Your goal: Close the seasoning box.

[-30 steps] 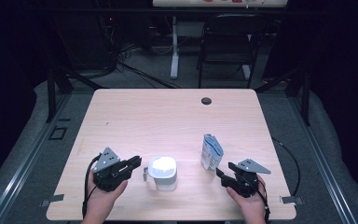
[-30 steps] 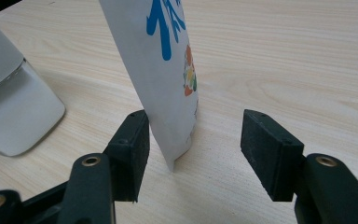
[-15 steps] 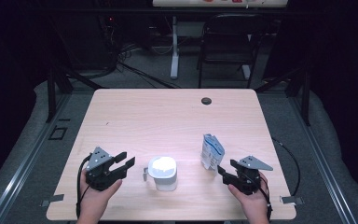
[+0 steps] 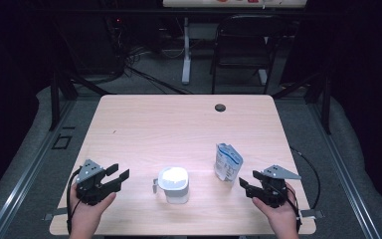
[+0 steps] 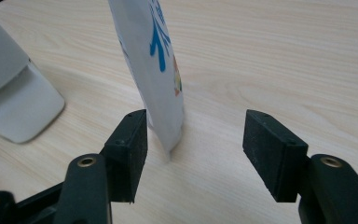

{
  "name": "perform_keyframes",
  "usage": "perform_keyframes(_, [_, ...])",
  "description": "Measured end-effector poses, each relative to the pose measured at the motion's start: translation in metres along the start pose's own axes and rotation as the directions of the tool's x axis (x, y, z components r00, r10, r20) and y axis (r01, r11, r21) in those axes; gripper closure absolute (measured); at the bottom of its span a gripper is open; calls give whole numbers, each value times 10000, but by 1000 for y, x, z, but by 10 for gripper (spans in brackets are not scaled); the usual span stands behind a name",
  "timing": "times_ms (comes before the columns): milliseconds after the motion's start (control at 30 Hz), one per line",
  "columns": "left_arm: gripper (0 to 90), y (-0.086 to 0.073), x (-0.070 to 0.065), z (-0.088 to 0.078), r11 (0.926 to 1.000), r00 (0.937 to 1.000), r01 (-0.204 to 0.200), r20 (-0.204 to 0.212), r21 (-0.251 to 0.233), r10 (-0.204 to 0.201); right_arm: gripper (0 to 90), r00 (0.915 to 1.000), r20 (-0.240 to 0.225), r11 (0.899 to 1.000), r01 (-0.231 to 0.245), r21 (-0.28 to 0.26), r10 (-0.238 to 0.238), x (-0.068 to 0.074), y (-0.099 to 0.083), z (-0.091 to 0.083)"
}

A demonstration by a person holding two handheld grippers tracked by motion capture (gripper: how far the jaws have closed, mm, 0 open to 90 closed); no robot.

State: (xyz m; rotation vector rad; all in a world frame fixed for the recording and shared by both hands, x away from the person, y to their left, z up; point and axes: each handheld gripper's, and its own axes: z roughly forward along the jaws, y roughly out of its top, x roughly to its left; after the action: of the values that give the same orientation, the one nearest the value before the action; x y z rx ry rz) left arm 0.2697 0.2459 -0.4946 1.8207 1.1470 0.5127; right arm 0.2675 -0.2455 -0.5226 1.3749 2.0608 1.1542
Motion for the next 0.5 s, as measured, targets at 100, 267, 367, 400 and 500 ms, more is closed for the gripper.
perform_keyframes(100, [510, -4, 5, -4, 9999, 9999, 131, -76, 12, -130, 402, 9999, 68, 9999, -90, 93, 89, -5, -5, -3])
perform_keyframes(267, [500, -13, 11, -8, 9996, 9995, 269, -185, 123, -267, 402, 9993, 162, 9994, -352, 14, 351, -12, -12, -6])
perform_keyframes(367, [497, -22, 15, -9, 9993, 9995, 269, -184, 270, -264, 402, 9987, 231, 9990, -449, -10, 449, -14, -15, -7])
perform_keyframes(400, [495, -25, 16, -10, 9990, 9994, 292, -185, 330, -286, 402, 9985, 226, 9988, -491, -32, 491, -15, -16, -7])
perform_keyframes(500, [491, -36, 20, -9, 9979, 9988, 499, -20, 421, -498, 402, 9981, 284, 9985, -543, -111, 546, -16, -19, -7])
